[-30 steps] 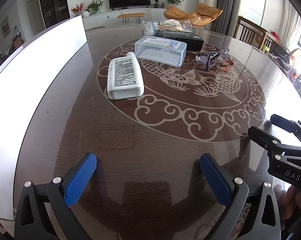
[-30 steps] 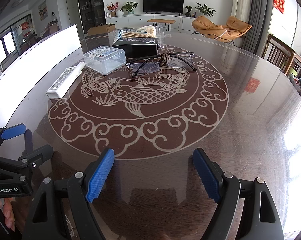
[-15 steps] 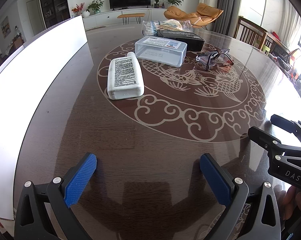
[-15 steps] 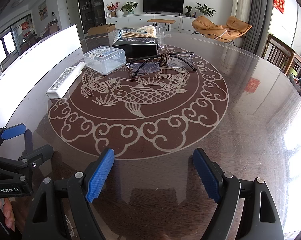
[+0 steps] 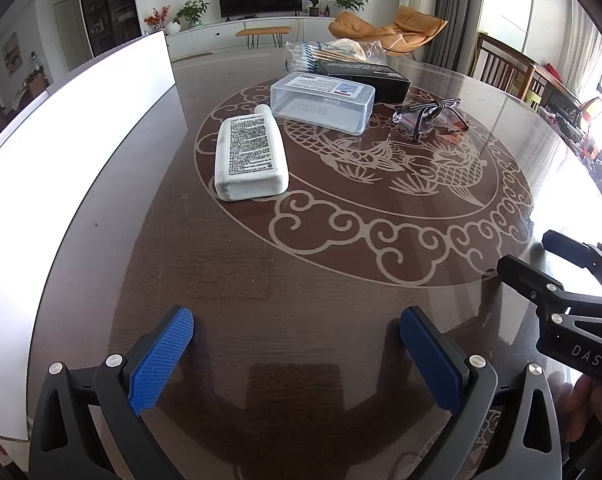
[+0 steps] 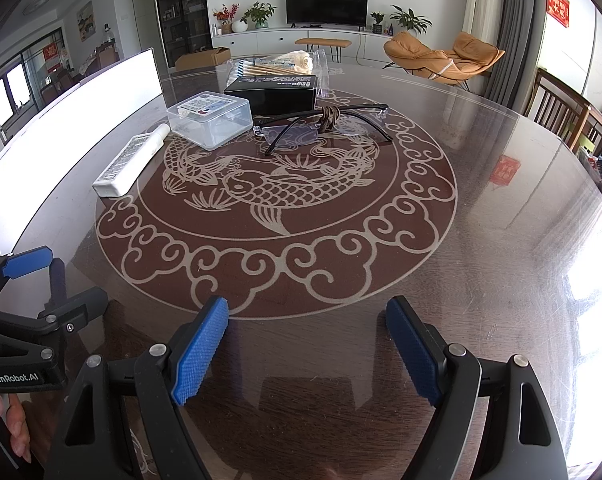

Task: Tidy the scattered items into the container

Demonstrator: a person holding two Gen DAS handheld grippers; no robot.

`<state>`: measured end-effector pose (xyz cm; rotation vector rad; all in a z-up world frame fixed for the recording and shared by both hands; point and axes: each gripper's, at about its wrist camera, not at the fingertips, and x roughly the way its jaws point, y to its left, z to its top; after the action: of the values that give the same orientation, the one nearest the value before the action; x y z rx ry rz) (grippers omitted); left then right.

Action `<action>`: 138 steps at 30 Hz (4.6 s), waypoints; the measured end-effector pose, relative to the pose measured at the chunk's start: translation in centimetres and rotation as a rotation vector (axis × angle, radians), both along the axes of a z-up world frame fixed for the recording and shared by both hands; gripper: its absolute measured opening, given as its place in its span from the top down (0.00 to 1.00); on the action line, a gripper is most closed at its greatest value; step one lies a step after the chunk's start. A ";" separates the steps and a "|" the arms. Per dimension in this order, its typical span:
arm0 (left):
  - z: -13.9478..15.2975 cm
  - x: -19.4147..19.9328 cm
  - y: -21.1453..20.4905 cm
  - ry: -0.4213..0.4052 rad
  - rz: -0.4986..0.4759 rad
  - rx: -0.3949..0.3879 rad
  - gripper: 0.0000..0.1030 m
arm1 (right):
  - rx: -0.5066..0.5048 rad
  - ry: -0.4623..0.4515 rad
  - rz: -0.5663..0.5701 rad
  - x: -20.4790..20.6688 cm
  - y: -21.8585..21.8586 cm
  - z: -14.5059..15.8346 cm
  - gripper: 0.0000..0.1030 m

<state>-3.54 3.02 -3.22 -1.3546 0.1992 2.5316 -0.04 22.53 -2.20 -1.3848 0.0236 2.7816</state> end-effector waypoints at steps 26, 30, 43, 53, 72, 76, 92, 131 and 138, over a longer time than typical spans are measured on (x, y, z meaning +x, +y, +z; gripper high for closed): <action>0.5 0.7 -1.5 0.007 0.019 0.065 0.00 | -0.001 -0.001 0.002 0.0 0.0 0.0 0.20; 0.9 0.8 -3.7 0.033 0.086 0.085 0.00 | -0.003 -0.002 0.005 0.0 -0.1 -0.1 0.19; -0.1 -1.4 -1.6 -0.012 0.068 -0.004 0.00 | -0.002 -0.002 0.006 0.0 -0.2 -0.1 0.18; 0.1 -13.1 1.0 -0.033 0.144 -0.009 0.00 | -0.003 -0.003 0.006 0.0 -0.2 -0.1 0.18; 1.1 -5.5 -2.7 0.056 -0.059 0.015 0.50 | -0.002 -0.004 0.009 0.0 -0.4 -0.1 0.17; 1.1 -5.0 -3.1 0.059 -0.054 0.016 0.50 | -0.003 -0.004 0.008 0.0 -0.3 -0.1 0.17; 1.0 -5.2 -3.1 0.060 -0.049 0.027 0.50 | -0.548 -0.021 -0.371 -15.4 5.8 0.8 0.17; 0.1 -6.1 -3.8 0.002 0.035 -0.004 0.00 | 0.015 0.010 -0.043 -5.6 4.9 0.3 0.31; 0.1 -6.0 -3.7 0.001 0.033 -0.005 0.00 | 0.000 0.005 -0.046 -5.8 5.1 0.1 0.25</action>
<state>-9.58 -0.69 -3.09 -1.3696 0.1853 2.5611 -5.82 27.64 -2.06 -1.3600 0.0549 2.7473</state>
